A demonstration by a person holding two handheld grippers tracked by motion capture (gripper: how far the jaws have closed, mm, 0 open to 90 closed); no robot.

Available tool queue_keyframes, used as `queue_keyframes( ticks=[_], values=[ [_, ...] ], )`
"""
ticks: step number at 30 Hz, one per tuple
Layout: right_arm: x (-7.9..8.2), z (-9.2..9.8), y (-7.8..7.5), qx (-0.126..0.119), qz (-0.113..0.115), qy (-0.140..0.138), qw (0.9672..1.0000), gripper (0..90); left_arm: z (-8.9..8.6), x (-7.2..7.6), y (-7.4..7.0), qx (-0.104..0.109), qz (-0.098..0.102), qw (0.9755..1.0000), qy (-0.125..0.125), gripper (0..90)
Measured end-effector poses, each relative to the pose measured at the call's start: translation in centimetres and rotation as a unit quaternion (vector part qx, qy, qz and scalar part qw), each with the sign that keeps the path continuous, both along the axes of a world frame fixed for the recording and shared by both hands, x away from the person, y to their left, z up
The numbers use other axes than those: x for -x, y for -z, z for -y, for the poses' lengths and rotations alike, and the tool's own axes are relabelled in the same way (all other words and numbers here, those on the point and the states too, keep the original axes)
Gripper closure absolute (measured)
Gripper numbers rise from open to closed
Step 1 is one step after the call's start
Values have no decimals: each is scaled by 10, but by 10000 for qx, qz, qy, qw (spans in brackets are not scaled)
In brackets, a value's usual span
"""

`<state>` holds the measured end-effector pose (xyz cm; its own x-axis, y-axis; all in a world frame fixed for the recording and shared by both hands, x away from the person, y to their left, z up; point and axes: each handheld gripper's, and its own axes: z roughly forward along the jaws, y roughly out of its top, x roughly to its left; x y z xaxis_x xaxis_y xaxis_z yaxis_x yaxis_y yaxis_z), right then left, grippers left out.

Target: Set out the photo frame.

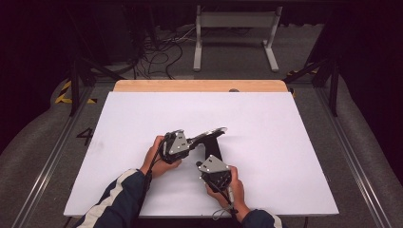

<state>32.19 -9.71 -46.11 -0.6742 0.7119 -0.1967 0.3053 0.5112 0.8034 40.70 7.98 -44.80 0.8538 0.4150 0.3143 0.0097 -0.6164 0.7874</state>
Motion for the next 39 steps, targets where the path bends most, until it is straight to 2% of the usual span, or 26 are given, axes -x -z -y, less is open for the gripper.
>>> queue_keyframes(
  ticks=[3, 7, 18, 25, 33, 39],
  values=[
    [2, 1, -1, 73, 58, -7, 10000, 900, -1, 1, -1, -8, -5, 10000, 8, 793],
    [2, 5, -5, 51, 104, -2, 9999, 900, 0, 3, -1, -70, 20, 10000, 13, 800],
    [1, 12, -7, -13, -9, 1, 10000, 900, 1, 13, -3, -215, 102, 9997, 0, 805],
    [0, 20, -7, 9, -18, -4, 10000, 900, 1, 17, -6, -324, 169, 9992, 185, 801],
    [-3, 30, -7, -17, -133, -97, 9999, 900, 3, 22, -5, -423, 250, 9986, 177, 794],
    [-7, 38, -9, -90, -217, -83, 9997, 900, 3, 25, -8, -376, 256, 9987, 234, 801]
  ],
)
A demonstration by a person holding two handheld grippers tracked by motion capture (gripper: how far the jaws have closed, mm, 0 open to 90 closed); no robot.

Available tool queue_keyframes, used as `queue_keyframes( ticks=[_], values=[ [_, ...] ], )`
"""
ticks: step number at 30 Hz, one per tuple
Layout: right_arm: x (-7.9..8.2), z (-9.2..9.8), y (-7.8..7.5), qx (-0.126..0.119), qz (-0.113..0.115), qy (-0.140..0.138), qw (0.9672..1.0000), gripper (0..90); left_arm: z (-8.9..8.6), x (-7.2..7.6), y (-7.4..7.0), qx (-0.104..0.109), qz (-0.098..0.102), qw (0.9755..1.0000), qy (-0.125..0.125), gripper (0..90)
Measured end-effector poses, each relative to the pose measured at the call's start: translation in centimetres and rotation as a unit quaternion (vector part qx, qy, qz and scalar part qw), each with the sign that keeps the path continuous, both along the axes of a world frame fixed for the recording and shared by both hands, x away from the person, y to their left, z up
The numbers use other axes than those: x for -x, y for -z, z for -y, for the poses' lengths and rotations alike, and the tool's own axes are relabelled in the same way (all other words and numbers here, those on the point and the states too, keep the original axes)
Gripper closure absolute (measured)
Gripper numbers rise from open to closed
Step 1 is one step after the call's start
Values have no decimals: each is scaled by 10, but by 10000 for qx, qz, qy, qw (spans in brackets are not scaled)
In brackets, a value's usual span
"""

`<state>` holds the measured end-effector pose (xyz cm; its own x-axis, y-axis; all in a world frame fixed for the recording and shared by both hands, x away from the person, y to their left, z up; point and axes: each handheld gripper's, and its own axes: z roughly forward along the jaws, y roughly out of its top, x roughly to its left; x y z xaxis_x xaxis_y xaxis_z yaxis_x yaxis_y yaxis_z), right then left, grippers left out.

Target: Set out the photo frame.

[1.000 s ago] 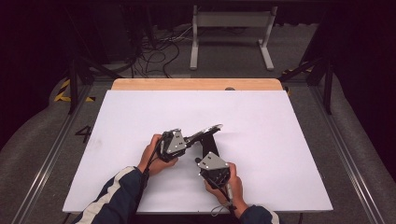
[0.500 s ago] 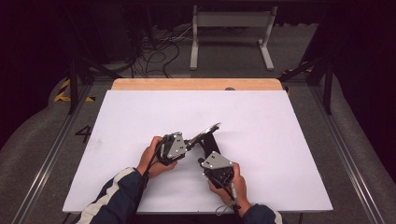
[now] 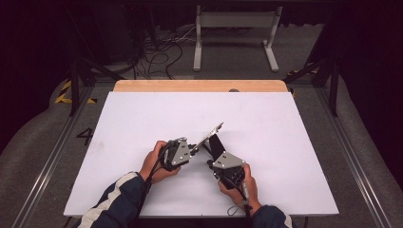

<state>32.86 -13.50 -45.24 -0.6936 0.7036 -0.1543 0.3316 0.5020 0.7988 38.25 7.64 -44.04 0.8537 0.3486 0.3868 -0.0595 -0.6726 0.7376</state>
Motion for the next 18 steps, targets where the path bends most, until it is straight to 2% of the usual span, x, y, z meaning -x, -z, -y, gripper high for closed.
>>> queue_keyframes(
  ticks=[13, 18],
  values=[
    [-4, 9, -1, -6, -97, -2, 10000, 900, 4, 4, 0, -34, 36, 10000, -9, 788],
    [-6, 12, -2, 0, -135, -4, 9999, 900, 4, 3, 0, 26, -10, 10000, -5, 781]
  ],
)
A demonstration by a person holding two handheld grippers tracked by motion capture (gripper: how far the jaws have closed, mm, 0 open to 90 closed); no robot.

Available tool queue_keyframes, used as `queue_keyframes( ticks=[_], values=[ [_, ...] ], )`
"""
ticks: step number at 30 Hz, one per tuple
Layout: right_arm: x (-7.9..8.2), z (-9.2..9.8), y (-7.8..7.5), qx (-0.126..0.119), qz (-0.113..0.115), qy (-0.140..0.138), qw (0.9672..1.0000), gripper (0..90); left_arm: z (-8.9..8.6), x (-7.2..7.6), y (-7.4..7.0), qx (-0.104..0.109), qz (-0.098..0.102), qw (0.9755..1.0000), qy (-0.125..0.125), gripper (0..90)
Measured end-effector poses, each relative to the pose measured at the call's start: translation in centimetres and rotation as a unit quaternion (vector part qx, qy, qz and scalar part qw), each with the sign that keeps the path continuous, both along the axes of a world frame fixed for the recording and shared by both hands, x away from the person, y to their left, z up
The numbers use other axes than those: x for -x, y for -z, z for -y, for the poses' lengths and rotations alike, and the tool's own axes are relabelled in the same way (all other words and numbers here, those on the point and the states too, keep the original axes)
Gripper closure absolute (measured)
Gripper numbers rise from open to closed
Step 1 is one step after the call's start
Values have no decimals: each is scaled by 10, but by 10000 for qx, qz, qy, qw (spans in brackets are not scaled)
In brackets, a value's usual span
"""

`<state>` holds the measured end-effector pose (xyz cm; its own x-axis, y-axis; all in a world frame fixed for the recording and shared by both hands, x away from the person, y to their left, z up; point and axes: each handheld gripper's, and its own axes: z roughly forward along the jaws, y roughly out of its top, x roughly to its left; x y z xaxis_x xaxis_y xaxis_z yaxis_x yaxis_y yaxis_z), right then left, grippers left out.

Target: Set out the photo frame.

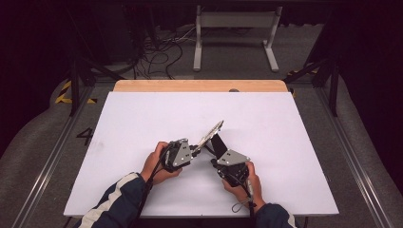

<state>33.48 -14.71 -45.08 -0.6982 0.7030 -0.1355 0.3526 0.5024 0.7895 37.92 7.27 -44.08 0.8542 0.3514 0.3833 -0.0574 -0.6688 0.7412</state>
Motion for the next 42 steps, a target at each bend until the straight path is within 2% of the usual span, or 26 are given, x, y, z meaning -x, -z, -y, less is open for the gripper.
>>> queue_keyframes(
  ticks=[7, 12, 13, 14, 21, 28, 32, 34, 38, 42],
  values=[
    [-3, 5, 0, 25, -42, 5, 10000, 900, -1, -3, 3, 256, -217, 9994, 23, 752],
    [-5, 7, 0, -11, -76, -24, 10000, 900, 0, -5, 5, 294, -290, 9991, 3, 735],
    [-5, 8, -1, -37, -101, -49, 9999, 881, 0, -6, 6, 255, -323, 9991, -45, 729],
    [-6, 9, -1, -43, -108, -94, 9999, 876, -1, -8, 8, 308, -419, 9986, -61, 719],
    [-5, 12, -2, -37, -157, -184, 9997, 859, -1, -10, 11, 311, -512, 9982, -87, 706],
    [-3, 14, -4, 17, -135, -136, 9998, 860, 0, -11, 11, 311, -467, 9984, -30, 715],
    [-2, 12, -3, 24, -135, -93, 9999, 855, 1, -11, 10, 382, -430, 9983, 9, 702],
    [-2, 11, -2, 23, -139, -70, 9999, 855, 2, -11, 10, 353, -372, 9987, 33, 702],
    [-3, 10, 0, 13, -129, -33, 9999, 866, 2, -12, 12, 366, -381, 9986, 26, 704],
    [-3, 10, 1, 18, -169, -9, 9999, 879, 2, -12, 12, 266, -283, 9992, 37, 722]
  ],
)
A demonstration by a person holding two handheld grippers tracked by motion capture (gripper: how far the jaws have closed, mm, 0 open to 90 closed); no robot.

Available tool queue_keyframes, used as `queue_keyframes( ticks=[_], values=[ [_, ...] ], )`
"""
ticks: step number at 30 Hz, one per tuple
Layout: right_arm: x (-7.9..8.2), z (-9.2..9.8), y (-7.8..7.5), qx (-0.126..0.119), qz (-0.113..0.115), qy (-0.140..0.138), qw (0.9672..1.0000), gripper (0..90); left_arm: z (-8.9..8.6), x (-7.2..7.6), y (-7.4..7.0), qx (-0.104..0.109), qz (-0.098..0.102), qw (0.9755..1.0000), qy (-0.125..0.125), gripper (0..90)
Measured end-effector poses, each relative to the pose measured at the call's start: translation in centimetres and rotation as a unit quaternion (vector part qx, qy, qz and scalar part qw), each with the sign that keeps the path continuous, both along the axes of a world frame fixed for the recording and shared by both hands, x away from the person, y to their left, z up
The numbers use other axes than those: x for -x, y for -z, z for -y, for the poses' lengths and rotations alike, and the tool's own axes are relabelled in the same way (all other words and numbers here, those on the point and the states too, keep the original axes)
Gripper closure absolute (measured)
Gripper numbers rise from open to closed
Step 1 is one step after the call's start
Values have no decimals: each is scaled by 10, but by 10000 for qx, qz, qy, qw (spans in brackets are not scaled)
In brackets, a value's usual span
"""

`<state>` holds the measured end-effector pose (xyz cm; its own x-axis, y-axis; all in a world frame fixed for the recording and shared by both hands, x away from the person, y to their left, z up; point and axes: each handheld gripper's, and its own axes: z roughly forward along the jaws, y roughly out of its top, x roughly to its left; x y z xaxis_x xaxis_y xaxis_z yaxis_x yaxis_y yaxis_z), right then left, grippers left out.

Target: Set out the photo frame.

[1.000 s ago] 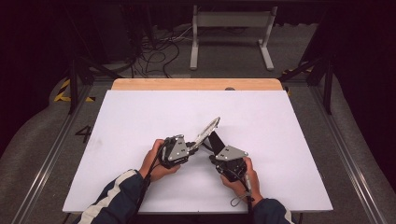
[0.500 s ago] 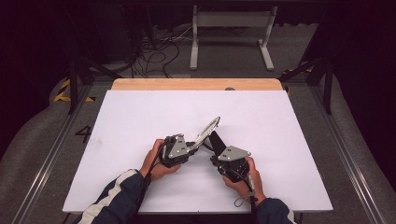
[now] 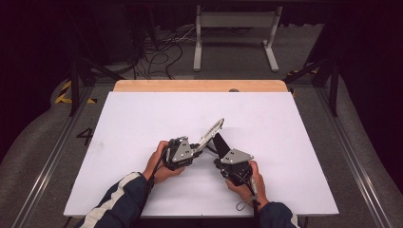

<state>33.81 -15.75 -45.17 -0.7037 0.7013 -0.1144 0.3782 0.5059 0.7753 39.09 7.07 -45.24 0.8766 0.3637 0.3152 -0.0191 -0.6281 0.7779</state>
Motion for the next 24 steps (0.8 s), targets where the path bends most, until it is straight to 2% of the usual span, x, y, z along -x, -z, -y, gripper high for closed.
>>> queue_keyframes(
  ticks=[4, 10, 24],
  values=[
    [-1, 1, 0, -4, -54, -4, 10000, 894, 1, 1, 0, -24, 20, 10000, -4, 725],
    [-4, 5, 0, -53, -120, 55, 9999, 900, 3, 6, -3, -192, 95, 9998, -8, 730],
    [-10, 13, 1, -73, -174, 70, 9998, 900, 8, 14, -3, -245, 205, 9995, -25, 729]
  ],
)
